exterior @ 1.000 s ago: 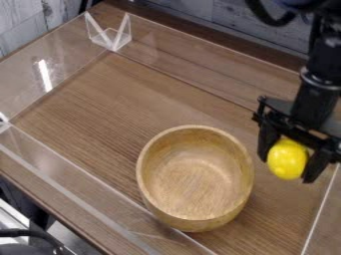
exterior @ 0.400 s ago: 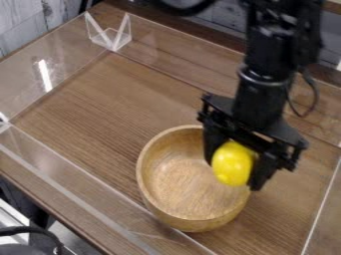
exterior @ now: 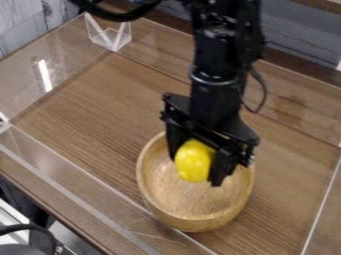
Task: Put the lemon in the brown bowl
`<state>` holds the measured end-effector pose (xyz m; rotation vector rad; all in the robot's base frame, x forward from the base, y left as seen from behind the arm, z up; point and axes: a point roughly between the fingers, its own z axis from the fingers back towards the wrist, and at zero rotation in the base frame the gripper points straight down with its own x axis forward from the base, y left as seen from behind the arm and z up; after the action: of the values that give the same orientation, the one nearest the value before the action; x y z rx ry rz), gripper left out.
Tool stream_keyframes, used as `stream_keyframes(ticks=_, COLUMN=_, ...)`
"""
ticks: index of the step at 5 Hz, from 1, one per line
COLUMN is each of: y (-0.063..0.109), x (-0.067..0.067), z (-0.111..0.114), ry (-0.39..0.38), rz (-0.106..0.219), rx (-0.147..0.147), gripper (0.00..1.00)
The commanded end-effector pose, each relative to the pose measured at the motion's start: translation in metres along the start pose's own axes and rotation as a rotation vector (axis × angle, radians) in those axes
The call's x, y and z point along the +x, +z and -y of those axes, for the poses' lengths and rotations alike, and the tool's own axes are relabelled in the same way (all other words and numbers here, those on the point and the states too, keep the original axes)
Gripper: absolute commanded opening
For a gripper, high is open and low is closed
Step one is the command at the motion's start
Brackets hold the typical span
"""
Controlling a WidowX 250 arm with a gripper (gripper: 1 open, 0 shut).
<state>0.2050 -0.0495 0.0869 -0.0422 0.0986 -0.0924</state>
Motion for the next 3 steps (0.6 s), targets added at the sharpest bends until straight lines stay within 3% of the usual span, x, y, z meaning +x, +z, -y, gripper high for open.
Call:
stream_keyframes(ticks=1, y=0.0039, x=0.0023, z=0.0004, ry=-0.006, rz=0.055, rx=-0.001, gripper=0.00)
stream_keyframes(ticks=2, y=0.0014, x=0.0015, z=0.0015, ry=-0.011, rz=0.057, rx=-0.006, gripper=0.00)
stream_keyframes(ticks=3, y=0.0003, x=0.0016, z=0.0019, ry=-0.014, rz=0.060, rx=-0.013, gripper=1.00)
